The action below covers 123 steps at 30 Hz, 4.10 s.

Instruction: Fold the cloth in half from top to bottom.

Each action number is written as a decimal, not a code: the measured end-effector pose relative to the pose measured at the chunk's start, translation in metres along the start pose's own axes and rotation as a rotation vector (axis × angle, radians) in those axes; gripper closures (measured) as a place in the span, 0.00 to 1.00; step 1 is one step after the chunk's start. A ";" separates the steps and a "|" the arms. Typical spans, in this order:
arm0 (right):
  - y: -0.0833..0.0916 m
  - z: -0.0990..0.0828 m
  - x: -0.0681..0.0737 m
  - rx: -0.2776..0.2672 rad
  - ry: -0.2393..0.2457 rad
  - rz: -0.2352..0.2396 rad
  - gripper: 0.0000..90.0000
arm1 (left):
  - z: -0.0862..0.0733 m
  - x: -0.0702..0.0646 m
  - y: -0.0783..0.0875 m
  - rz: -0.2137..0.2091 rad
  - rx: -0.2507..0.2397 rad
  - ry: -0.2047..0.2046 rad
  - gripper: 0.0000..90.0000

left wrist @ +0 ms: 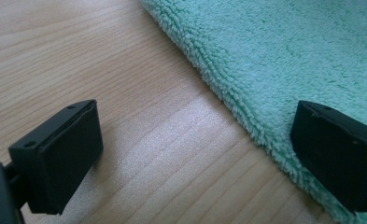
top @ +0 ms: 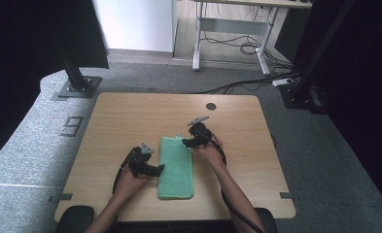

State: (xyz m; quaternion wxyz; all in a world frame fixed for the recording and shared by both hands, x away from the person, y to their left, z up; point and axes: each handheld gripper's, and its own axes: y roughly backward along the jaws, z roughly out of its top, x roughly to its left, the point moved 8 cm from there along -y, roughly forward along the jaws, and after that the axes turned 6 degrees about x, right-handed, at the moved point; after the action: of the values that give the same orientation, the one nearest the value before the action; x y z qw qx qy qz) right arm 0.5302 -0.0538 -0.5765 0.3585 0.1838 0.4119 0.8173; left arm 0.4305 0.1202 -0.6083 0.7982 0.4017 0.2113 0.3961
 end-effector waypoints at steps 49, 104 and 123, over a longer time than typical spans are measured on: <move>0.036 0.010 0.026 -0.058 0.138 0.083 0.94 | 0.000 0.000 0.000 0.001 0.001 -0.001 0.03; 0.096 -0.106 0.114 -0.104 0.196 0.272 0.94 | 0.000 0.000 0.000 0.003 0.001 0.002 0.03; 0.067 -0.117 0.109 0.003 0.195 0.197 0.94 | 0.015 0.014 -0.011 0.000 0.011 -0.004 0.00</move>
State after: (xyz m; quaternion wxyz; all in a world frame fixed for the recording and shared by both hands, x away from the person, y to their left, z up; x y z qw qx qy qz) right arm 0.3579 -0.0635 -0.5911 0.2346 0.1437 0.4260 0.8619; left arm 0.4541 0.1201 -0.6089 0.7964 0.4071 0.2118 0.3939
